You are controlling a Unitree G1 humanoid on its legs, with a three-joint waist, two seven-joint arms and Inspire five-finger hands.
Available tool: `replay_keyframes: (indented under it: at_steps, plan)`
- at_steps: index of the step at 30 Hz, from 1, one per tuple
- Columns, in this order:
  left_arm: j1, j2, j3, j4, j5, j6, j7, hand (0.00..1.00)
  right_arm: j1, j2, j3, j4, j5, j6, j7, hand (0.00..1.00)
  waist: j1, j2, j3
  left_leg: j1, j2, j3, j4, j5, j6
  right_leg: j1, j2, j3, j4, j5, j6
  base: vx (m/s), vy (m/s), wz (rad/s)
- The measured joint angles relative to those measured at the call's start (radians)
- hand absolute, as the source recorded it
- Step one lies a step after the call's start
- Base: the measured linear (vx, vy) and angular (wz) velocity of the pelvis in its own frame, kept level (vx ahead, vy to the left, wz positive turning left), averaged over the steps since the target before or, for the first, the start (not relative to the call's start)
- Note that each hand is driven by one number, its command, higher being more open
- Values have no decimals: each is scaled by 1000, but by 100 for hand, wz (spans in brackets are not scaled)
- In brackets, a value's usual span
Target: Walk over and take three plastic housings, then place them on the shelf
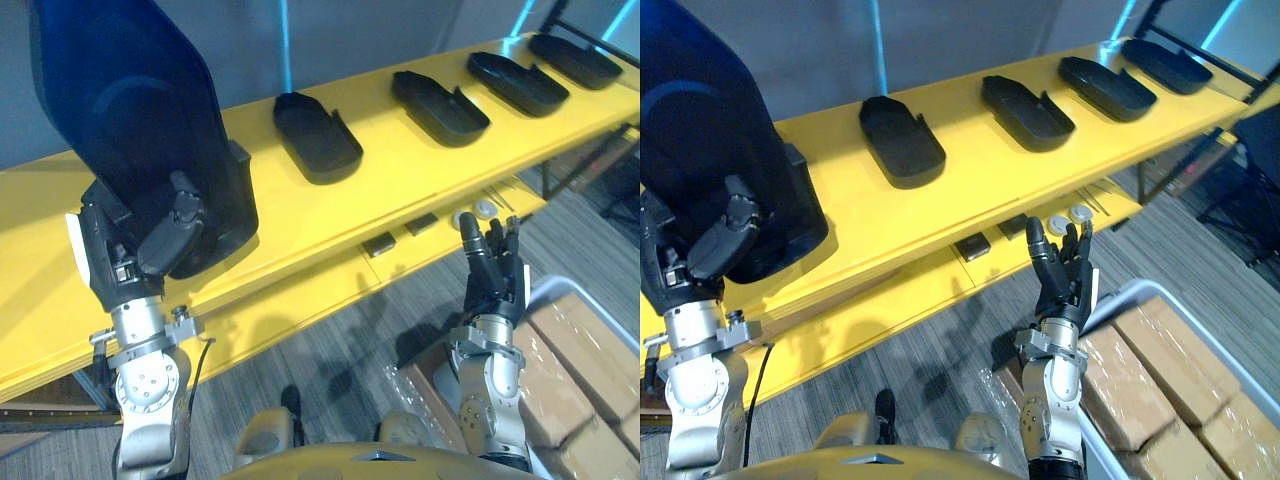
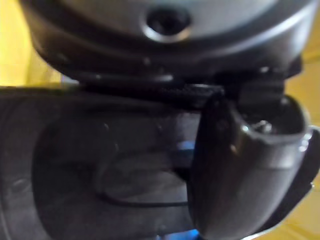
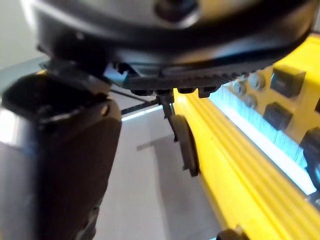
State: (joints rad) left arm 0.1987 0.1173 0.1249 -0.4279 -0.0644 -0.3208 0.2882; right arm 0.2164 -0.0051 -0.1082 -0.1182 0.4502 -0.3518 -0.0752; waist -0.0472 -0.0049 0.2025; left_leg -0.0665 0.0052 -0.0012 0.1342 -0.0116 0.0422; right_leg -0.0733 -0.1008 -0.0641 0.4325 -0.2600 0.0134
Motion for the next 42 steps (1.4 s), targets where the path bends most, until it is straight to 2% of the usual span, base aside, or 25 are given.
replay_keyframes:
  at_steps: [1, 2, 3, 4, 5, 8, 12, 16, 21, 22, 23, 25, 27, 28, 29, 30, 31, 32, 33, 34, 35, 38, 39, 40, 42]
  plan:
    - [-2, 1, -14, 5, 1, 1, 11, 0, 8, -1, 2, -43, 1, -9, 31, 100, -8, -7, -4, 2, -17, -36, 1, 0, -1, -7, 9, 33, -77, 15, 8, 216, -117, 107]
    - [5, 0, -36, 5, 1, 7, 18, 0, 5, -2, 16, -87, 5, -17, 58, 100, -5, -30, -17, 3, -51, -52, 2, -9, -14, -6, -12, 35, -157, 124, 3, 211, -136, 102]
    - [8, -10, -47, 10, 2, 10, 20, 0, -8, -14, 24, -94, 8, -31, 71, 100, -5, -28, -19, 7, -58, -68, 6, -18, -26, 6, -26, 26, -156, 121, 54, 217, -164, 74]
    - [21, -26, -68, 12, 4, 23, 22, 0, -31, -40, 40, -94, 8, -36, 82, 100, 3, -9, -30, 3, -48, -75, 15, -26, -37, 27, -19, 1, -183, 127, 48, 214, -152, 49]
    - [51, -37, -87, 12, 24, 24, 23, 0, -76, -83, 84, -94, 8, -35, 96, 100, 25, 12, -44, 6, -27, -73, 18, -42, -53, 63, 0, -22, -227, 135, 40, 228, -169, 34]
    - [61, -40, -91, 12, 36, 24, 8, 0, -135, -117, 133, -95, -2, -34, 112, 100, 56, 26, -56, 6, -7, -73, 2, -38, -62, 91, 18, -64, -257, 136, 40, 130, -118, 46]
    - [78, -40, -89, 11, 5, 17, -52, 0, -148, -115, 124, -95, -11, -30, 81, 100, 69, 27, -61, 0, 2, -5, -51, 7, -59, 105, 15, -135, -265, 136, 39, 60, -37, 67]
    - [84, -41, -76, 11, -24, 12, -73, 0, -147, -77, 63, -95, -21, -30, 24, 100, 75, 16, -67, 7, -13, -25, -109, 52, -52, 114, 8, -138, -282, 139, 35, 12, 32, 37]
    - [106, -41, -79, -29, -61, 9, -79, 0, -86, -39, 43, -169, -21, -30, 16, 100, 66, 18, -70, 35, -35, -32, -157, 79, -48, 148, -5, -135, -313, 134, 28, -72, 38, 8]
    - [118, -42, -80, -46, -71, 2, -83, 0, -74, -30, 45, -194, -22, -31, 16, 100, 61, 20, -70, 36, -33, -24, -174, 66, -47, 148, -5, -142, -315, 133, 29, -148, -3, 39]
    - [124, -42, -80, -63, -97, -8, -103, 0, -64, -25, 45, -218, -27, -33, 12, 100, 38, 21, -71, 26, -22, 52, -175, 56, -46, 157, -5, -178, -319, 136, 33, -147, -9, 58]
    - [119, -42, -84, -72, -117, -11, -123, 0, -65, -36, 35, -226, -56, -40, -3, 100, 24, 25, -73, 11, -2, 125, -170, 48, -52, 163, -19, -216, -329, 142, 42, -78, 35, 72]
    - [119, -51, -89, -73, -142, -28, -136, 0, -62, -55, 21, -218, -89, -41, -21, 100, 24, 40, -74, -9, 26, 198, -148, 65, -52, 162, -31, -244, -317, 140, 43, -43, 94, 50]
    - [119, -57, -88, -73, -143, -28, -136, 0, -62, -60, 21, -213, -86, -41, -20, 100, 25, 47, -75, -16, 28, 199, -136, 79, -54, 163, -32, -248, -312, 136, 44, -24, 103, 24]
    - [119, -67, -87, -73, -171, -28, -140, 0, -62, -65, 21, -199, -68, -41, -19, 100, 26, 49, -74, -32, 27, 213, -93, 84, -71, 166, -46, -248, -299, 123, 46, -12, 150, 13]
    - [118, -69, -86, -72, -196, -28, -138, 0, -63, -64, 25, -186, -32, -41, -18, 100, 27, 37, -66, -58, 20, 228, -11, 56, -109, 163, -80, -247, -272, 110, 55, -17, 177, 5]
    - [116, -69, -84, -71, -205, -28, -135, 0, -67, -60, 28, -177, -13, -42, -17, 100, 28, 21, -56, -86, 20, 238, 60, 30, -97, 158, -107, -247, -253, 104, 62, -35, 156, -25]
    - [116, -66, -81, -64, -208, -30, -120, 0, -73, -56, 38, -152, 36, -41, -12, 100, 35, 10, -52, -125, 46, 257, 203, -26, -32, 145, -148, -220, -206, 86, 80, -70, 211, -59]
    - [118, -68, -77, -43, -209, -35, -111, 0, -72, -55, 51, -137, 83, -41, 1, 100, 42, 10, -52, -133, 99, 245, 271, -33, -24, 130, -174, -173, -163, 62, 100, -78, 230, -74]
    - [125, -71, -75, -33, -211, -39, -108, 0, -71, -57, 61, -130, 101, -41, 8, 100, 43, 28, -63, -124, 123, 231, 259, 8, -17, 120, -175, -149, -141, 50, 119, -21, 358, -88]
    - [129, -80, -73, -7, -214, -48, -105, 0, -75, -67, 81, -112, 117, -46, 27, 100, 41, 57, -81, -91, 107, 170, 225, -12, -85, 89, -189, -95, -101, 31, 144, 20, 322, -59]
    - [120, -78, -74, 15, -205, -45, -103, 0, -84, -43, 146, -44, 132, -53, 83, 100, -5, 36, -77, -79, 29, 161, 138, -20, -89, 50, -245, -20, -104, 30, 147, 11, 331, -14]
    - [119, -76, -74, 23, -197, -43, -102, 0, -88, -36, 157, -25, 140, -53, 90, 100, -10, 32, -74, -75, 19, 163, 132, -29, -83, 52, -248, -14, -107, 35, 154, -27, 204, 7]
    - [117, -69, -72, 52, -195, -34, -88, 0, -98, -18, 189, 16, 147, -53, 90, 100, -7, 18, -66, -57, -1, 177, 134, -48, -76, 87, -268, -17, -139, 59, 183, -42, 163, -4]
    - [114, -67, -51, 83, -198, -16, -71, 0, -125, -14, 235, 26, 142, -60, 70, 100, 1, 13, -64, -49, -14, 194, 142, -69, -77, 128, -279, -22, -204, 94, 181, -50, 174, -9]
